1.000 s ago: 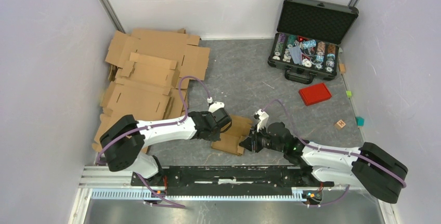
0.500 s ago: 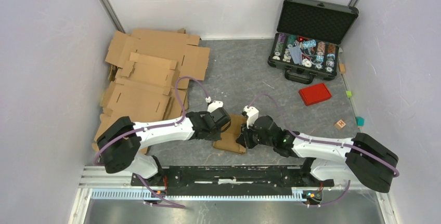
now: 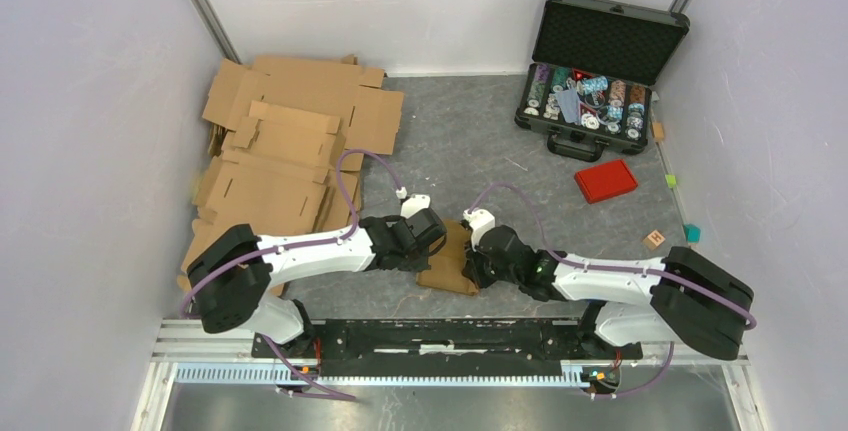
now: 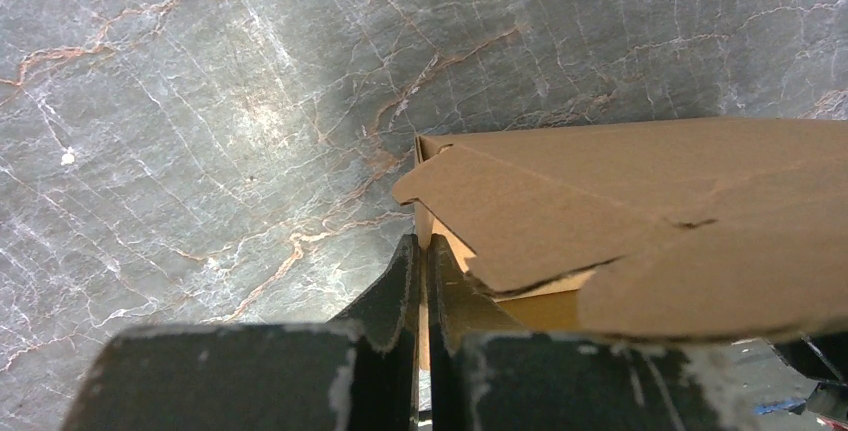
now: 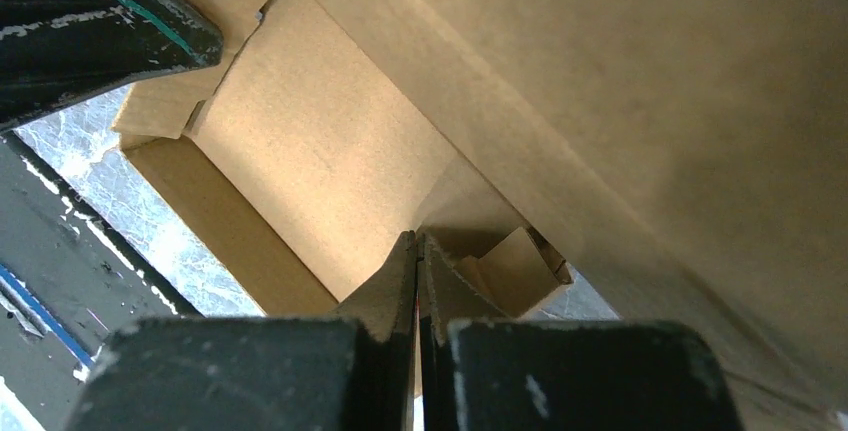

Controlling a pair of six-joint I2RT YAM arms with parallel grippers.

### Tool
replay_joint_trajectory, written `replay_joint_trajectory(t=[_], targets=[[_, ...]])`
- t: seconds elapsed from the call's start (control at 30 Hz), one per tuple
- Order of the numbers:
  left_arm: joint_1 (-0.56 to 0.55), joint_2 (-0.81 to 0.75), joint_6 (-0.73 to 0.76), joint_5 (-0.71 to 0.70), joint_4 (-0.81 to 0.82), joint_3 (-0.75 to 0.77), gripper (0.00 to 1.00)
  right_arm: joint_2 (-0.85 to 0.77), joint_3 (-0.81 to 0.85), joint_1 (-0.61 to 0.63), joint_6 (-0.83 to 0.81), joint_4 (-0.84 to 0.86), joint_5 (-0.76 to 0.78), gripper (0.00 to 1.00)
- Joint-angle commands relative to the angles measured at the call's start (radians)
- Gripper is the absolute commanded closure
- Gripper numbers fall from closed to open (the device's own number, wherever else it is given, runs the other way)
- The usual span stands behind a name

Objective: Fold the paper box
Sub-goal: Fold the paper box at the center of the board.

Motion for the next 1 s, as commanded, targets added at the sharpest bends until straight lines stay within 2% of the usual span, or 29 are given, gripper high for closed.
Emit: replay_joint_trajectory(t=[0.0,0.17,0.33,0.57,0.77,0.97], targets=[[-0.003,-0.001,-0.028,-0.022,0.016,0.001,0.98,0.031,0.002,0.007,-0.025,-0.006,0.018,1.0],[-0.003,-0.003,-0.024,-0.027,0.014,-0.003,0.98,0.034,0.035,0.014,-0.034,-0.097,0.089,1.0],[-0.002,-0.006,-0.024,-0.039,0.008,-0.007,0.98,0.064,0.124,0.056,-0.042,-0.292,0.241,1.0],[-0.002,0.015,-0.027,-0.036,0.011,-0.001,0.98,0.119,0.192,0.103,-0.025,-0.372,0.333,1.0],[-0.004,0.025,-0.063,-0.037,0.01,0.0,0.98,0.205,0.351,0.19,0.023,-0.592,0.557,1.0],[-0.005,0.005,-0.176,-0.059,0.023,-0.033,0.98,0.243,0.346,0.206,0.069,-0.603,0.559,1.0]])
